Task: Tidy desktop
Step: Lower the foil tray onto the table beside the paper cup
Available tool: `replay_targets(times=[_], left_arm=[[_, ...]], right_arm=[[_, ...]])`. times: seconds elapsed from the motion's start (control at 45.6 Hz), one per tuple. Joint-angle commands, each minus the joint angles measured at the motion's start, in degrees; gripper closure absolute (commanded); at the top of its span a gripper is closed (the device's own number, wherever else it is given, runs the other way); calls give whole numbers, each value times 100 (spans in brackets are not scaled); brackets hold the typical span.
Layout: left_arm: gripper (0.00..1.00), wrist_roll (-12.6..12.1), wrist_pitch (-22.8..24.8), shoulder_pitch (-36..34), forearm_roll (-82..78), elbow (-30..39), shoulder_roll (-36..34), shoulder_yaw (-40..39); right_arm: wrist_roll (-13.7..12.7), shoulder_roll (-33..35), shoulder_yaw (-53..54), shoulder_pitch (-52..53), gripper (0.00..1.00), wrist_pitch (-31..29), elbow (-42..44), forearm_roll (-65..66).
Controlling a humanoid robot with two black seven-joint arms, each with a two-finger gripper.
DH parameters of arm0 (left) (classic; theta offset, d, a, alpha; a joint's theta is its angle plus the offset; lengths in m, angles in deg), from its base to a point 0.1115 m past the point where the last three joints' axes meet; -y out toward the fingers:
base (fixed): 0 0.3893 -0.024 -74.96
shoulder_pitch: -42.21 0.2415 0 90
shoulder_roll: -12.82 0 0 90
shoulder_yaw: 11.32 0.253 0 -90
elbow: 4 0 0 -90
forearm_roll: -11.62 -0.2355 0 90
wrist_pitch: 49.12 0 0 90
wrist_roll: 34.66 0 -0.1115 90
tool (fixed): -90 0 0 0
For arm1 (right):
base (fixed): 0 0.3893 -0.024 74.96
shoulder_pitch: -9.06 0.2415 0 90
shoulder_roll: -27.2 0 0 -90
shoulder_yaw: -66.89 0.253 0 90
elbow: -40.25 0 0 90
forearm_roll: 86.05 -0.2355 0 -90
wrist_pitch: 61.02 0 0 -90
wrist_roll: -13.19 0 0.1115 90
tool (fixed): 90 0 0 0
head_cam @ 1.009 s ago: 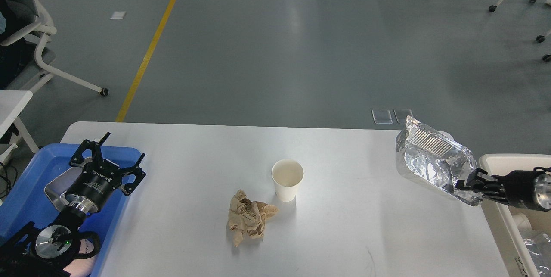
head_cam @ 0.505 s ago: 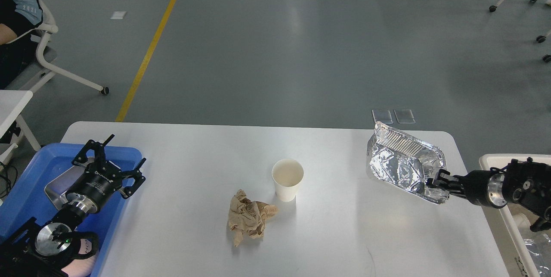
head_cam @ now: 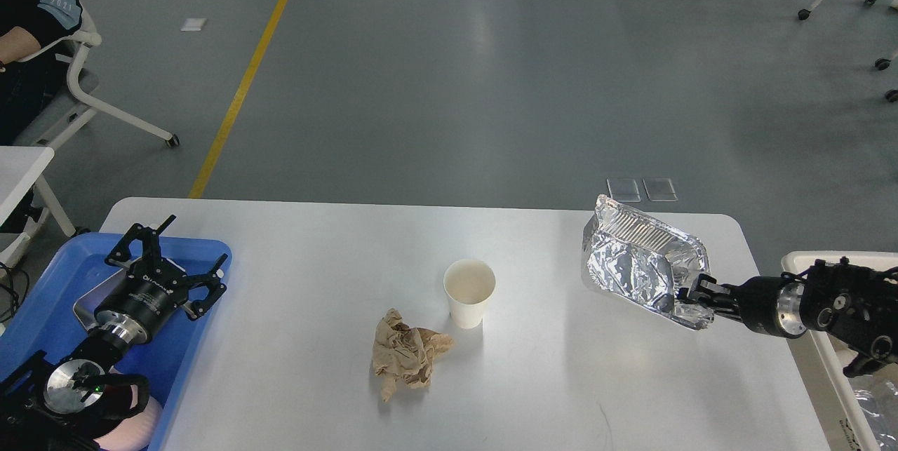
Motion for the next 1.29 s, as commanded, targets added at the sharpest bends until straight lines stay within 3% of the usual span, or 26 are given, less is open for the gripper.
replay_targets(times=[0.0, 0.285, 0.461, 0.636, 0.834, 0.943, 1.185, 1.272], left_arm=[[3, -9, -7, -55, 5, 0, -15, -9], [3, 70, 1, -214, 14, -9, -50, -27], [3, 360, 1, -196, -4, -9, -182, -18], [3, 395, 1, -196, -4, -9, -191, -9], [3, 395, 1, -179, -21, -9, -191, -9], [3, 395, 1, -178, -30, -9, -182, -9], [3, 387, -8, -196, -39, 0, -182, 8], [3, 395, -8, -196, -196, 0, -165, 8]], right_arm=[[11, -28, -16, -17, 100, 49, 15, 9], [55, 42, -96, 62, 100, 752, -3, 325], [73, 69, -104, 106, 100, 1359, -3, 931], [55, 60, -104, 97, 100, 1570, 6, 1520], [-32, 69, -253, 132, 100, 1631, 59, 1837], [-226, 130, -552, 193, 100, 1596, 50, 1951], [-235, 297, -1501, 527, 100, 1535, 50, 1943], [-226, 350, -1642, 694, 100, 1263, 15, 1934]])
